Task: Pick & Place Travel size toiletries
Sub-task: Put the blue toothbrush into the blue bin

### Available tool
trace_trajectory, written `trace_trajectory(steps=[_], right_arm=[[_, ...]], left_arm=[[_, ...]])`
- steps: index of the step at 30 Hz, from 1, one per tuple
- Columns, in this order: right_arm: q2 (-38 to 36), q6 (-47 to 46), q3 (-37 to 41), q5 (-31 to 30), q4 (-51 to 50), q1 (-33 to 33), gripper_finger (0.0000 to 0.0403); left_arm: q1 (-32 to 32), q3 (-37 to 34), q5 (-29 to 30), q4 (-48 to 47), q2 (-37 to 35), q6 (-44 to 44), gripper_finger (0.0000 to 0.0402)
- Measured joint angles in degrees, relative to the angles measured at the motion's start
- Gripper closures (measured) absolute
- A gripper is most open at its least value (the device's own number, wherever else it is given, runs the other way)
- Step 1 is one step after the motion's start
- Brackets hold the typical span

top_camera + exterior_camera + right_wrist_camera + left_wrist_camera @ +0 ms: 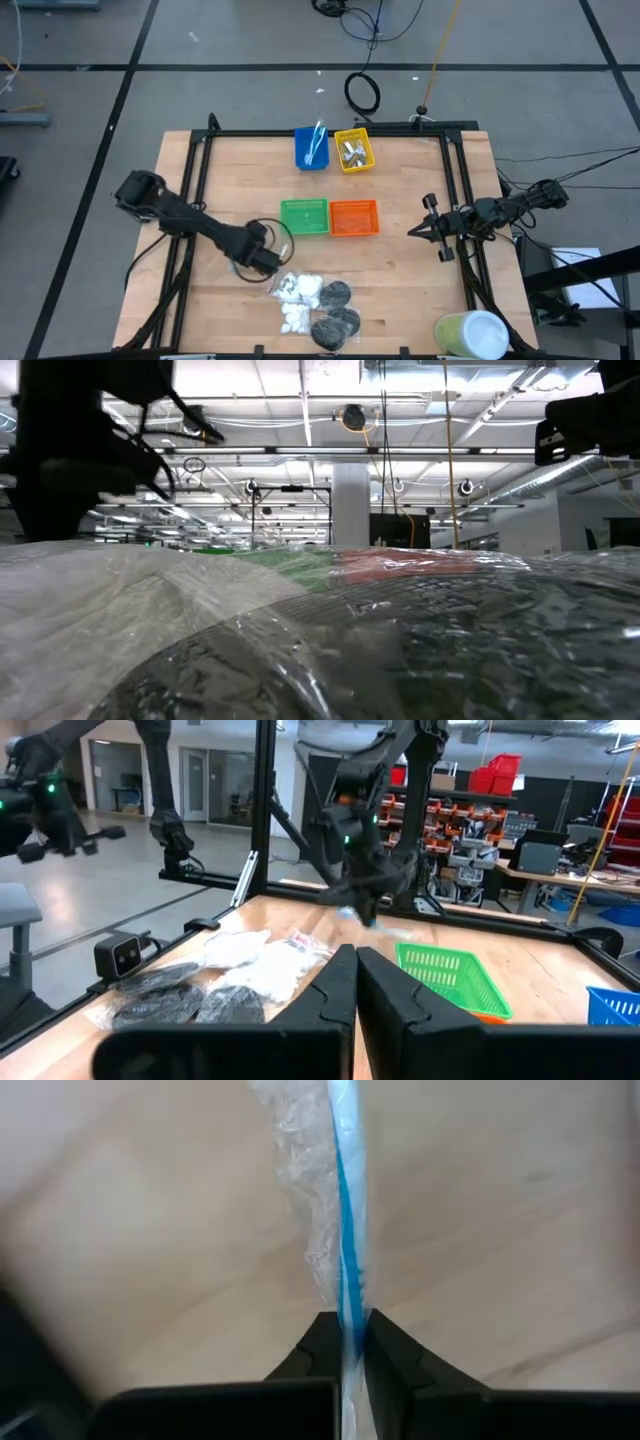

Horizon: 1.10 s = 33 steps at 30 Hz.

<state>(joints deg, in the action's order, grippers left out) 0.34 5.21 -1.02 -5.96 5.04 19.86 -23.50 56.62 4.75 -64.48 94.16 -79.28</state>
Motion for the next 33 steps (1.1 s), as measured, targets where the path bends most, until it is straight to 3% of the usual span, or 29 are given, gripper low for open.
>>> trace_trajectory(steps=[3, 10, 13, 16, 20, 24, 28, 33], right_arm=[[0.0, 0.0, 0.0, 0.0, -0.1, 0.0, 0.0403], [0.0, 0.0, 0.0, 0.0, 0.0, 0.0, 0.0403], [0.0, 0.0, 0.0, 0.0, -0.1, 0.0, 0.0403], [0.0, 0.0, 0.0, 0.0, -0.1, 0.0, 0.0403], [0.0, 0.0, 0.0, 0.0, -0.1, 0.0, 0.0403], [0.0, 0.0, 0.0, 0.0, -0.1, 0.0, 0.0403], [0.0, 0.0, 0.0, 0.0, -0.1, 0.0, 0.0403], [0.0, 0.0, 0.0, 0.0, -0.1, 0.0, 0.0403]], left_arm=[[-0.9, 0.0, 4.3, -3.5, -4.8, -2.3, 0.0394], [-1.4, 0.0, 17.6, 3.4, -18.7, -0.6, 0.0396], [0.0, 0.0, 23.8, 11.4, -23.0, 6.4, 0.0392], [2.5, 0.0, 27.8, 24.5, -25.9, 21.2, 0.0396], [7.5, 0.1, 23.5, 47.7, -27.6, 47.3, 0.0393], [14.2, 0.2, 15.2, 65.3, -29.1, 64.7, 0.0396], [25.4, 0.2, 10.1, 67.3, -29.9, 69.7, 0.0394], [43.8, 0.2, 2.1, 66.1, -27.1, 66.6, 0.0396]])
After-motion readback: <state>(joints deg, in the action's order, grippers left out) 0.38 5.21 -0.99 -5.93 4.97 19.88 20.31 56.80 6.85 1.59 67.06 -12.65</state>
